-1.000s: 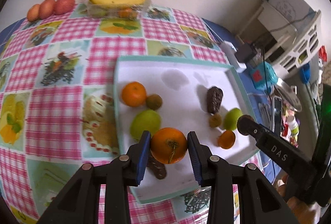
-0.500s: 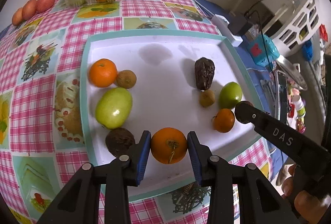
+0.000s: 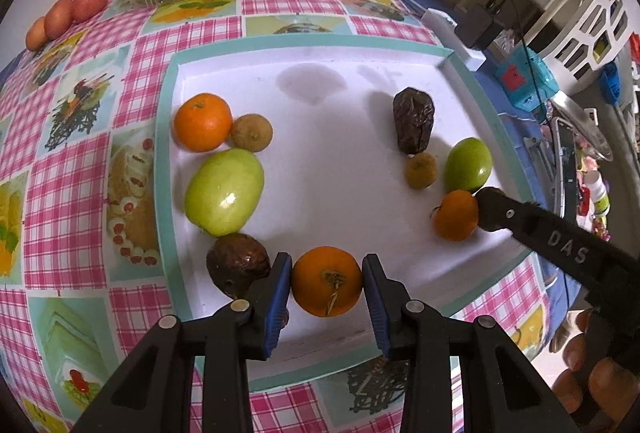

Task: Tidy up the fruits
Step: 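Carry the mandarin and date over the white tray with both tools, then lower both fruits into the tray and open both tools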

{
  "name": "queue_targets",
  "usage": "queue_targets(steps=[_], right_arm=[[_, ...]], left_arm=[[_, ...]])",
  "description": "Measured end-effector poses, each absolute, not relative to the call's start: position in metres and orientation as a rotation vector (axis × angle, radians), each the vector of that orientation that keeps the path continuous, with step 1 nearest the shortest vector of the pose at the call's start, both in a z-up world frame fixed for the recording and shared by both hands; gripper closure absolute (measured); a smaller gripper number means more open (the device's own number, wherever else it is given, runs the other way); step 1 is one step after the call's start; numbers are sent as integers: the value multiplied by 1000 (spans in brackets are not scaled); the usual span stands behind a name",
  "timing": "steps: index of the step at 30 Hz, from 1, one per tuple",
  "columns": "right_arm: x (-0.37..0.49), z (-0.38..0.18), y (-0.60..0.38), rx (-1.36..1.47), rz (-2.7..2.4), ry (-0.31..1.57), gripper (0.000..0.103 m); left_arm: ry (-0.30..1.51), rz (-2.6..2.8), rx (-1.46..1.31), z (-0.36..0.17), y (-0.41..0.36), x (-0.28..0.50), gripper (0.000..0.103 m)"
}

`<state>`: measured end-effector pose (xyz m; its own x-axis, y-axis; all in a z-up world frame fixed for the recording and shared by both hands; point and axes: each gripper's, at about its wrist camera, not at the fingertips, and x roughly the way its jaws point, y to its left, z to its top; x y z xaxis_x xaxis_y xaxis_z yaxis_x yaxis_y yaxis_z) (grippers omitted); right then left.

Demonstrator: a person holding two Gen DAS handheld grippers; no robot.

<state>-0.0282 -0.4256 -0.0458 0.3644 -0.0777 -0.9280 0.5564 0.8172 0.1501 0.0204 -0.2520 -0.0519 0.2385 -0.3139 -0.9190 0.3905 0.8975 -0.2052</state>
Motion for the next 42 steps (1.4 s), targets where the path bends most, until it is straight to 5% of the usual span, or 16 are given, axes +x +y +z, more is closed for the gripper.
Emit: queue_targets(steps=[25,42], right_arm=[[-34,-55,-443,578,-477,1136,56],[-36,-37,-432,535,-503,1109,55]], left_arm=[[1238,-476,130,-59,-266,16,64],[1195,-520,97,-30,-249,11,53]])
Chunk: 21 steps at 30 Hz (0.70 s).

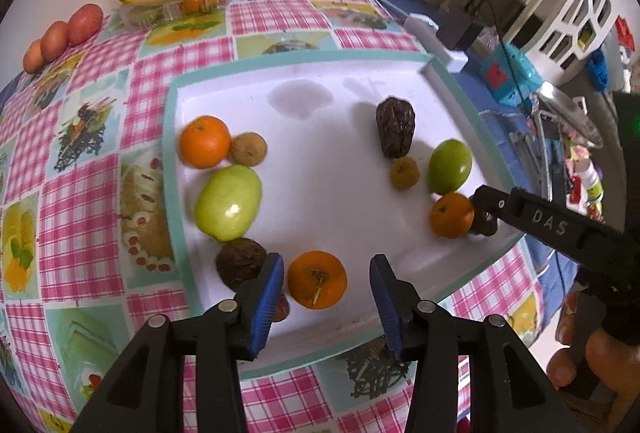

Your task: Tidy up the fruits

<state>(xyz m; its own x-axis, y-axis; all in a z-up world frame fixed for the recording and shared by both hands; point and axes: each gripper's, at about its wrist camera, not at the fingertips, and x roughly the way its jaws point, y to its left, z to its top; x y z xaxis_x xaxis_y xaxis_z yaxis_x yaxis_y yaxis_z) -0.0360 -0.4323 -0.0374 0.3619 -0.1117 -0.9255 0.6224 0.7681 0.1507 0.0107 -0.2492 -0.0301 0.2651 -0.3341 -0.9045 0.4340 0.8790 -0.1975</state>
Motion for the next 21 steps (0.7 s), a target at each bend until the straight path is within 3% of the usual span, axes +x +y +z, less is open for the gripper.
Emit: queue_targets(steps=[1,3,5,8,10,11,13,21], right_arm=[[-36,-34,-429,527,-497,1099,50],[-35,-31,-425,518,-481,1091,40],[-33,-29,-419,495,-465,1089,34],[-32,-28,-408,457,-442,1089,29],[-31,-27,-401,437,-423,1085,28],[-30,-27,-397,427,-414,1082,19],[-29,-26,-390,406,-393,1074,10],[-29,-21,-352,310,-309,1049,10]], left_arm=[[1189,-515,87,-27,-244,11,51],[1176,-492,64,-22,-233,15,30],[1166,-456,37,-20,-219,20,20],[1173,-397,-20,-21,-193,29,15],[1173,-355,-53,-23,-177,34,3],[1164,-329,-67,-23,-167,35,0],[1149,-278,-67,-25,-153,36,0],[1120,-159,-22,-24,-113,33,0]])
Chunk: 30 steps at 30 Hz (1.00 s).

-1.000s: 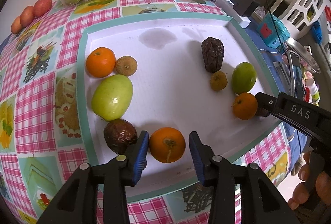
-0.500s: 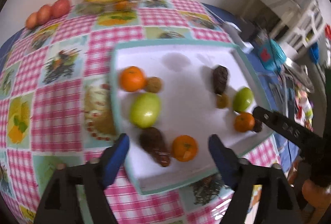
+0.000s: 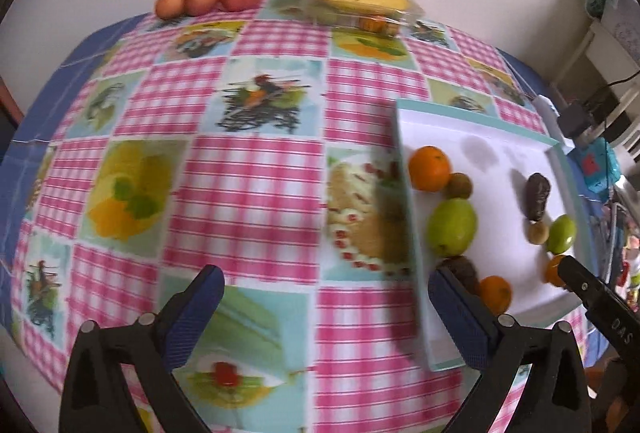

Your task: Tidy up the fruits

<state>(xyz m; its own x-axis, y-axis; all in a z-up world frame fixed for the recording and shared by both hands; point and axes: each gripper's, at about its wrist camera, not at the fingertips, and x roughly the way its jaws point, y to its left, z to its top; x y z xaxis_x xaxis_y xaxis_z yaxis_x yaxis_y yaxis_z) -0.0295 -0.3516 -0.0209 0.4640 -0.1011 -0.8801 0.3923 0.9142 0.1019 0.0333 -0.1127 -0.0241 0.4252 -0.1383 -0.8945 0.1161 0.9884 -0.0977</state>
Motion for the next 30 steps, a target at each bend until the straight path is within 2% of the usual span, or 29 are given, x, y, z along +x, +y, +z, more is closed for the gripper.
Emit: queue_targets(steps=[6,17,30], right_arm=[[-35,-14,-320,250,-251,1025,9],[-60,-6,-285,175,-209,1004,9],[-72,-3,-285,209,-198,987,9]], left_arm=[[1118,-164,2,-19,-96,22,0],[1004,-49,148,0,-68,-14,0],[1030,-32,143,2,-61,-23,0]])
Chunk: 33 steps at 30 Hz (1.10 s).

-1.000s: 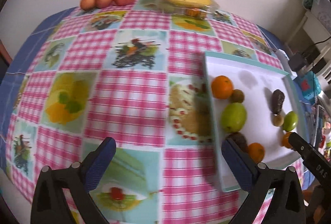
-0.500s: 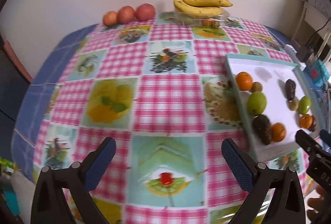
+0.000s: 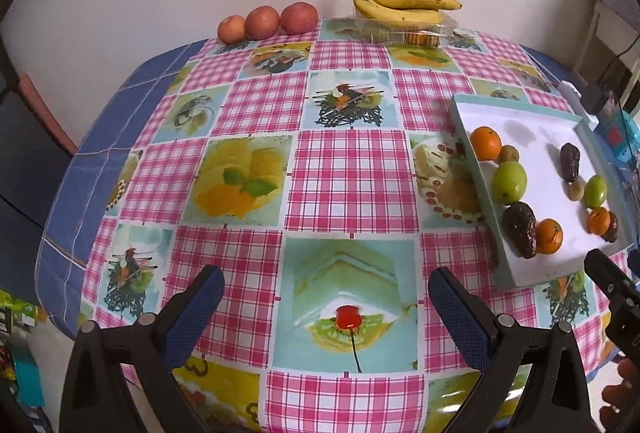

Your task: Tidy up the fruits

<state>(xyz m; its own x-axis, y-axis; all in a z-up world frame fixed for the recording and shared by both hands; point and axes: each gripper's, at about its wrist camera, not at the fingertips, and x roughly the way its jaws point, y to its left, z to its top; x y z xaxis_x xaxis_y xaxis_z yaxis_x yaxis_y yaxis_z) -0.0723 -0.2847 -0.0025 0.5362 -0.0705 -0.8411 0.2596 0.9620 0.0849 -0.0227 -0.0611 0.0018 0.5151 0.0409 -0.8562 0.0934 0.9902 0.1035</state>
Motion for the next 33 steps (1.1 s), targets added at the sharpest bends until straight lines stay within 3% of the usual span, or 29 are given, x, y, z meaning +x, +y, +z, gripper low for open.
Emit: queue_targets(steps=[33], right_arm=[[-66,-7,-276,138,-189,1015,9]], left_arm=[[1105,-38,119,-8,-49,-14,0]])
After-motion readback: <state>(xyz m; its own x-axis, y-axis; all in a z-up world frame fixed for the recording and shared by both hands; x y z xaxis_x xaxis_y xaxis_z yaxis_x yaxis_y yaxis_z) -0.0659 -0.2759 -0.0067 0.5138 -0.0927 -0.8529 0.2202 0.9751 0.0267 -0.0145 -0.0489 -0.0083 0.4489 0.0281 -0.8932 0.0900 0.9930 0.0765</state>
